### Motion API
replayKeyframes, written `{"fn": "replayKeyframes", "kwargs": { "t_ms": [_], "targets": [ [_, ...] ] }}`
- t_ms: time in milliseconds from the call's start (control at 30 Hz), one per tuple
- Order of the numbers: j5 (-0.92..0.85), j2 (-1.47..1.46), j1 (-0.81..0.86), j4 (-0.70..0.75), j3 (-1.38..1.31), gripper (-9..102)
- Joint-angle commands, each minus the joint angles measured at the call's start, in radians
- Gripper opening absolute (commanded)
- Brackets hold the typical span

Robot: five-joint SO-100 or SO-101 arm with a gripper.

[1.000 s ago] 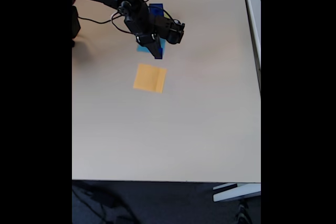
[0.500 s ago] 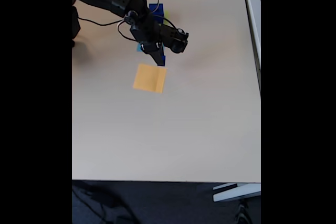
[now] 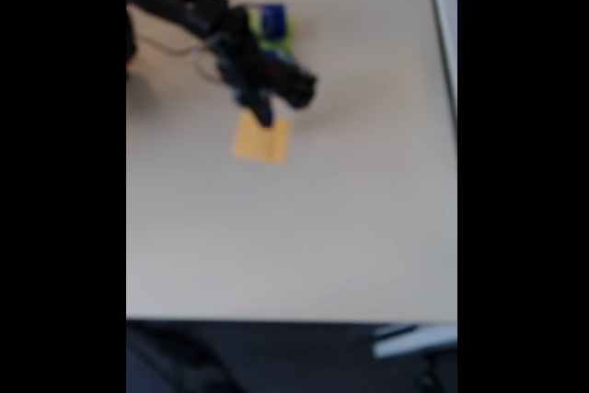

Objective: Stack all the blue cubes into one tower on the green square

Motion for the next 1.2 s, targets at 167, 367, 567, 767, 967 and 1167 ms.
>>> {"fn": "replayKeyframes", "kwargs": {
  "t_ms": [167,367,567,767,967,1167],
  "targets": [
    [-0.006,0.032,0.008,-0.02,-0.002,6],
    [0.034,0.021,-0.02,-0.049,0.021,6],
    [0.049,0.017,-0.026,-0.074,0.051,6],
    [0.054,0.026,-0.018,-0.081,0.083,7],
    [0.026,0.025,0.015,-0.098,0.083,7],
    [0.025,0.025,0.021,-0.124,0.106,9]
  ]
}}
